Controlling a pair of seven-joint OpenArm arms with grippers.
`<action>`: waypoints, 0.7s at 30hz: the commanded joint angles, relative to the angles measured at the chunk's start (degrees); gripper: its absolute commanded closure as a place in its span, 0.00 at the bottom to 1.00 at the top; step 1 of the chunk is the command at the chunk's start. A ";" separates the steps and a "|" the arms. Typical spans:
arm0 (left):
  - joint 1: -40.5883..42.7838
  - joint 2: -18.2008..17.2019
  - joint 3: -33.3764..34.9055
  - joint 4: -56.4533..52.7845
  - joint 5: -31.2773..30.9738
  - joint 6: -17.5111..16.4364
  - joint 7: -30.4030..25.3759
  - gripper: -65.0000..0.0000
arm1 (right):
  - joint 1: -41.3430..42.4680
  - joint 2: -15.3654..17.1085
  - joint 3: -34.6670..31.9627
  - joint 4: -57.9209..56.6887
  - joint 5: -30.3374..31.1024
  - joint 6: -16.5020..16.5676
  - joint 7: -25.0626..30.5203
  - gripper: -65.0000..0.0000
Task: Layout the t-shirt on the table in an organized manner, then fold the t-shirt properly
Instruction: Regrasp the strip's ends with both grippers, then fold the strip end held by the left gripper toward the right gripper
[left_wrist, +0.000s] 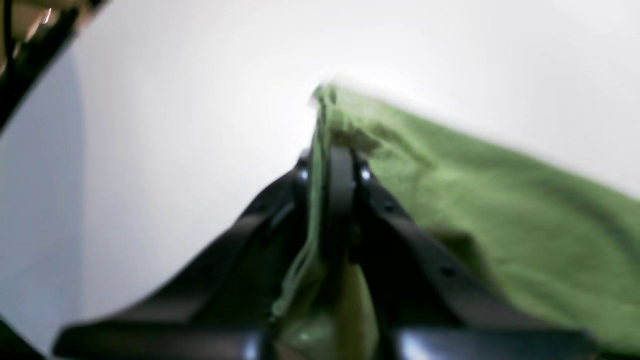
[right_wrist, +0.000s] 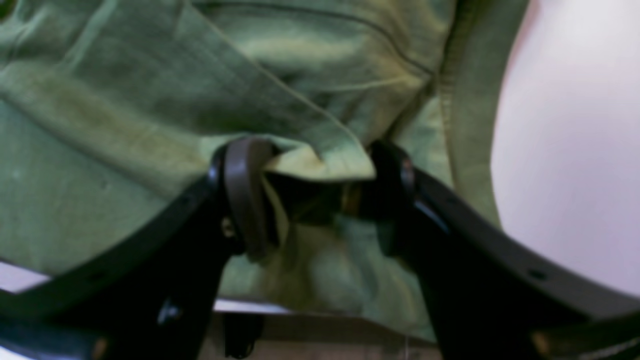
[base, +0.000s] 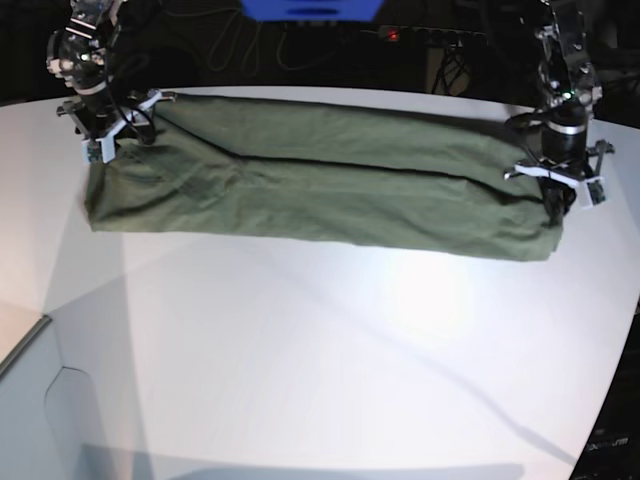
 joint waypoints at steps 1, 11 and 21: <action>0.81 -0.44 -0.36 2.13 -0.18 0.37 -1.27 1.00 | 0.17 0.32 0.08 0.61 0.18 0.76 0.57 0.52; 5.47 -0.36 9.48 10.92 -0.18 0.28 -1.53 1.00 | 0.52 0.23 0.08 0.61 0.18 0.76 0.49 0.52; 5.82 0.08 33.39 12.15 8.53 0.90 -1.62 1.00 | 0.52 0.14 0.08 0.70 0.18 0.76 0.31 0.52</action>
